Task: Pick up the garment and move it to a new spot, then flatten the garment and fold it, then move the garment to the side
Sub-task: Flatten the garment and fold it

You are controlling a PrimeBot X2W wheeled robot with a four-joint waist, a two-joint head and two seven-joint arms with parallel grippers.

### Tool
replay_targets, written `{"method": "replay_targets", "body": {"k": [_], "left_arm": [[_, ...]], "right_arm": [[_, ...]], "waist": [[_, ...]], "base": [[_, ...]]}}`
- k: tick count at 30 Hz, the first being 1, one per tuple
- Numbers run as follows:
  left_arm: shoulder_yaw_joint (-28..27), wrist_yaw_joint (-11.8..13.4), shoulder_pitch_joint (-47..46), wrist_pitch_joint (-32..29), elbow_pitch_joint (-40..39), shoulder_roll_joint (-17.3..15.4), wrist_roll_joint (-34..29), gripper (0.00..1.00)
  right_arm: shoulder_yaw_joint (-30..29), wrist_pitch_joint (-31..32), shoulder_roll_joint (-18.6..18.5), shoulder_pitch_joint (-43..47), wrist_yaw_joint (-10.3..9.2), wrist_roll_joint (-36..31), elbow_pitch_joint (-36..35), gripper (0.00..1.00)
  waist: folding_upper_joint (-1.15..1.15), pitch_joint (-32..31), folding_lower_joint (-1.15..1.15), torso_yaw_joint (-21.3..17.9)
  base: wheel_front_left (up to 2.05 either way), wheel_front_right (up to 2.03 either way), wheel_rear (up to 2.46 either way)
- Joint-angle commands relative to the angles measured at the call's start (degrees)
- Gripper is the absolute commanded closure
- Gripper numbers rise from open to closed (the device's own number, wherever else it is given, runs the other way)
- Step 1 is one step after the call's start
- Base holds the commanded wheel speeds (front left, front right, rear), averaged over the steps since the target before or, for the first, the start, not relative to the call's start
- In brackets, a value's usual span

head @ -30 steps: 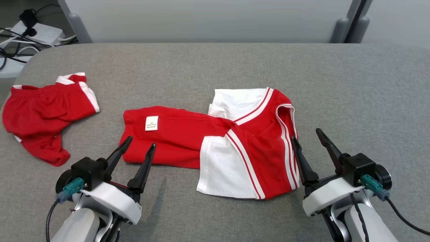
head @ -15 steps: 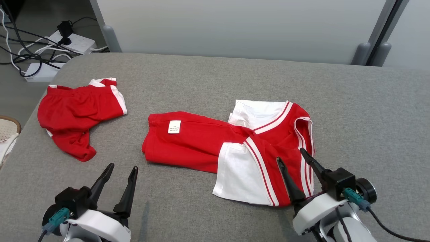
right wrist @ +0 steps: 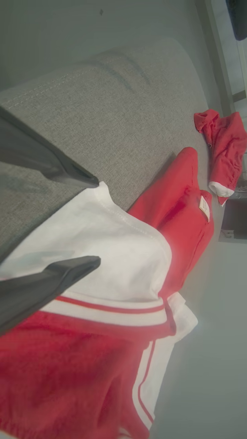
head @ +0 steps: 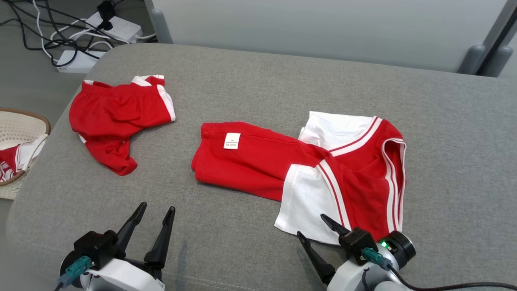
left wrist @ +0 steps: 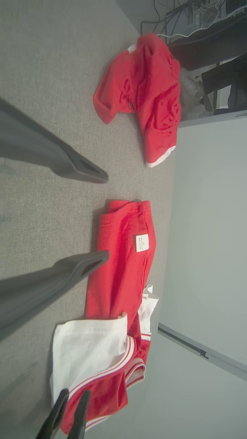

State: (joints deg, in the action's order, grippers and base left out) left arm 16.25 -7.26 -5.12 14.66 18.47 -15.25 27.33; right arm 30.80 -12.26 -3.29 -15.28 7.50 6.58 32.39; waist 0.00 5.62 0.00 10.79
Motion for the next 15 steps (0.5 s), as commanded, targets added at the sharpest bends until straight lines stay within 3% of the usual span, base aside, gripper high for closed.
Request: {"method": "replay_targets", "body": {"k": [1,7,15], "left_arm": [[-1.79,-0.23,-2.66,0.34,-1.57,-1.52,0.4,0.0],[-0.91,-0.23,-3.17,0.34,-1.92,-2.53,2.18,0.0],[-0.01,-0.23,-3.88,0.34,-2.17,-3.35,3.92,0.0]], "right_arm": [[1.57,0.23,0.41,-2.1,-0.01,-0.28,-0.77,0.0],[4.75,2.04,0.41,-4.36,-0.01,-0.65,0.67,0.0],[4.53,4.23,0.41,-5.34,-0.01,-1.27,2.3,0.0]], "waist": [[0.0,0.91,0.0,1.11],[0.0,2.65,0.0,3.55],[0.0,4.12,0.0,6.01]], "base": [[0.0,0.0,0.0],[0.0,0.0,0.0],[0.0,0.0,0.0]]}}
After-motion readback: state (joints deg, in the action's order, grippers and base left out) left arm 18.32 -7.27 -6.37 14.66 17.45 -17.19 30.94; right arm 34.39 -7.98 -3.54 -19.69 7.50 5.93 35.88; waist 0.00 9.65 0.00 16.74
